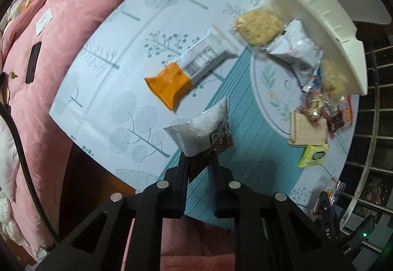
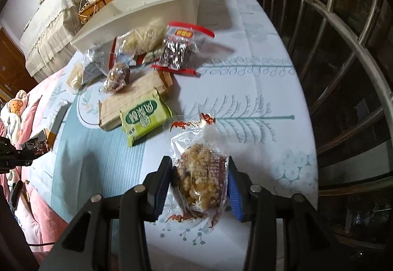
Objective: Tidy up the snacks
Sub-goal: 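Carry the chocolate wrapper and nut bag into the white tray and release them, then move both tools back over the remaining snacks on the table, then grasp the orange-and-white bar with the left tool while the right tool grasps the green pack, then carry the orange-and-white bar and green pack over the white tray with both tools, then open both tools to drop the snacks in the tray and pull back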
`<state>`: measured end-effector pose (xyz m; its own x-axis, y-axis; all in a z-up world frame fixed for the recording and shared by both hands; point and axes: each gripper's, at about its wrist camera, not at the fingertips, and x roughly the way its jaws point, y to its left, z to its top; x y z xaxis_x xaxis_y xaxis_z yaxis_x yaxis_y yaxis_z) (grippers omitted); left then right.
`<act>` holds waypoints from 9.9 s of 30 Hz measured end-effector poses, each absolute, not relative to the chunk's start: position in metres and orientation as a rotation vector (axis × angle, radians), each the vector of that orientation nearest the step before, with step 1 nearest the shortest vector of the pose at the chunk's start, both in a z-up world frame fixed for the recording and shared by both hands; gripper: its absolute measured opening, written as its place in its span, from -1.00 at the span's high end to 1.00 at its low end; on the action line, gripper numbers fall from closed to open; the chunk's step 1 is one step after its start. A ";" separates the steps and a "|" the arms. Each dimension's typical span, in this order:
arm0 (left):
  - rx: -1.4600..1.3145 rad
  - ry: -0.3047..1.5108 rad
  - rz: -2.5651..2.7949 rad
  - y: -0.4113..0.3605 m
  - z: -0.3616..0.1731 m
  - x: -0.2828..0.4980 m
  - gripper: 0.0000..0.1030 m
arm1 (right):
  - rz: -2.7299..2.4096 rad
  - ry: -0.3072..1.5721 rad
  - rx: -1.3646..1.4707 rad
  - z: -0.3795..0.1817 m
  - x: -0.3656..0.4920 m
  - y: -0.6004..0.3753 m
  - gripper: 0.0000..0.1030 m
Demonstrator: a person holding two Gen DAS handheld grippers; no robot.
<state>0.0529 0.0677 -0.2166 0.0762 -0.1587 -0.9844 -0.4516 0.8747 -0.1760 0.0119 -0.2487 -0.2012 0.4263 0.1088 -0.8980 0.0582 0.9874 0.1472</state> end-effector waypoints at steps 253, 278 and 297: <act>-0.005 1.260 -0.281 -0.009 -0.151 0.402 0.31 | 0.106 0.968 0.197 -0.130 0.260 -0.178 0.28; -0.052 1.271 -0.301 0.040 -0.101 0.317 -0.34 | -0.035 0.919 0.309 -0.076 0.191 -0.171 -0.18; -0.085 1.358 -0.392 0.095 -0.126 0.224 -0.56 | -0.228 0.976 0.624 -0.091 0.079 -0.148 -0.24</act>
<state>0.2237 0.0950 -0.1265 0.1572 -0.3224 -0.9335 0.2244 0.9321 -0.2841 0.0795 -0.1482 -0.0905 0.5531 0.0917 -0.8281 0.4496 0.8040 0.3893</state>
